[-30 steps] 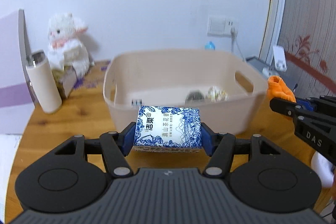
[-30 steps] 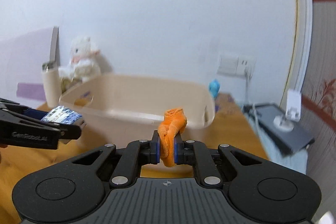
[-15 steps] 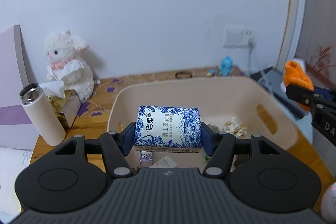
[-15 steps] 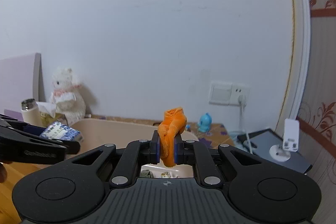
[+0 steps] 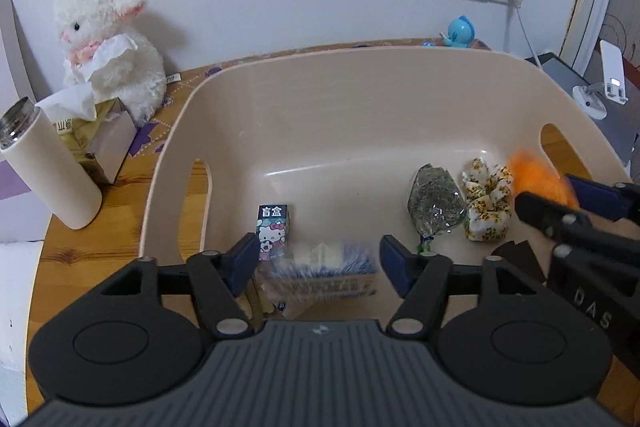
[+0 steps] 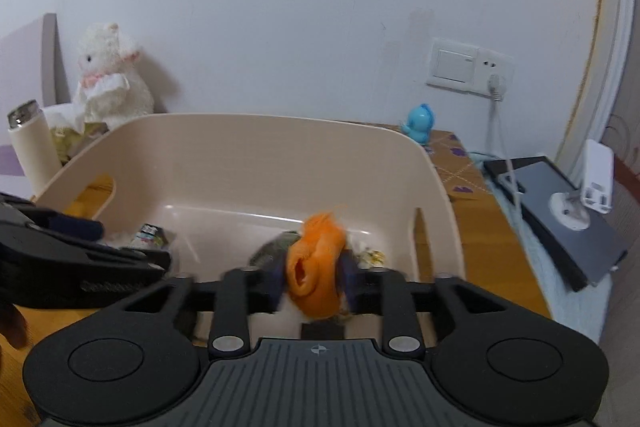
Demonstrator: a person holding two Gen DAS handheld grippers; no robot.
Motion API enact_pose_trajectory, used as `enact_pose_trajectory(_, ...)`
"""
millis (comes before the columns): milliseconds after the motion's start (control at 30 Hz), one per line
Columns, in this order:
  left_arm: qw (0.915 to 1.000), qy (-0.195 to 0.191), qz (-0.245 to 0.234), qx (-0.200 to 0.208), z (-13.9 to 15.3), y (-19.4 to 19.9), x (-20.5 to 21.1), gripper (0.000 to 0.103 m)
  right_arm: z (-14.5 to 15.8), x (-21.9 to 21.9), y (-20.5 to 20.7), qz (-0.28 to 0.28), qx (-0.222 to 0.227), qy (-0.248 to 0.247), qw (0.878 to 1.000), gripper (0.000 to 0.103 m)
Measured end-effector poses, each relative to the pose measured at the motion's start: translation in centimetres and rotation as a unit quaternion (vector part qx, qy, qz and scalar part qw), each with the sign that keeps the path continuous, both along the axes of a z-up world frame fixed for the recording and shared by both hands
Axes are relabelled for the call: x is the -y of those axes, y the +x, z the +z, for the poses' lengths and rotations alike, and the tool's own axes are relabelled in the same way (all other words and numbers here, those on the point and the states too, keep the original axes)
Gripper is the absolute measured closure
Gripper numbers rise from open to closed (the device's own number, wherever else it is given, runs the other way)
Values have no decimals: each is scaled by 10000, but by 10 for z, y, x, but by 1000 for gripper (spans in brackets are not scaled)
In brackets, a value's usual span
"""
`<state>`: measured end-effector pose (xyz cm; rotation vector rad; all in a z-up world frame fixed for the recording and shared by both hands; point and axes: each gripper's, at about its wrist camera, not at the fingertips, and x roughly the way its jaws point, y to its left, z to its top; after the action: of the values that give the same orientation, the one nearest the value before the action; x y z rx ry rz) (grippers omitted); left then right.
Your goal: Organize objects
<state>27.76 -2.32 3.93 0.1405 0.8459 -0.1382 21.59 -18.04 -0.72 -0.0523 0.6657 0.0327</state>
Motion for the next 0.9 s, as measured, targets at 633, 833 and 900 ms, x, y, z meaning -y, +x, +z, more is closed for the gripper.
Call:
enact_pose_trajectory(633,9974,-114,-85,706,56,-92,-25,10,48,-1,-102,46,647,66,9979,23)
enact_pose_trajectory(833,9963,-49,-3,855,56,-128,-36,10,55,2,-131,64,709,91,9974,20)
enact_pose_trajectory(900,9960,-80,-74,883,55,-140,-39,9,56,2,-139,68,748,68,9972,17)
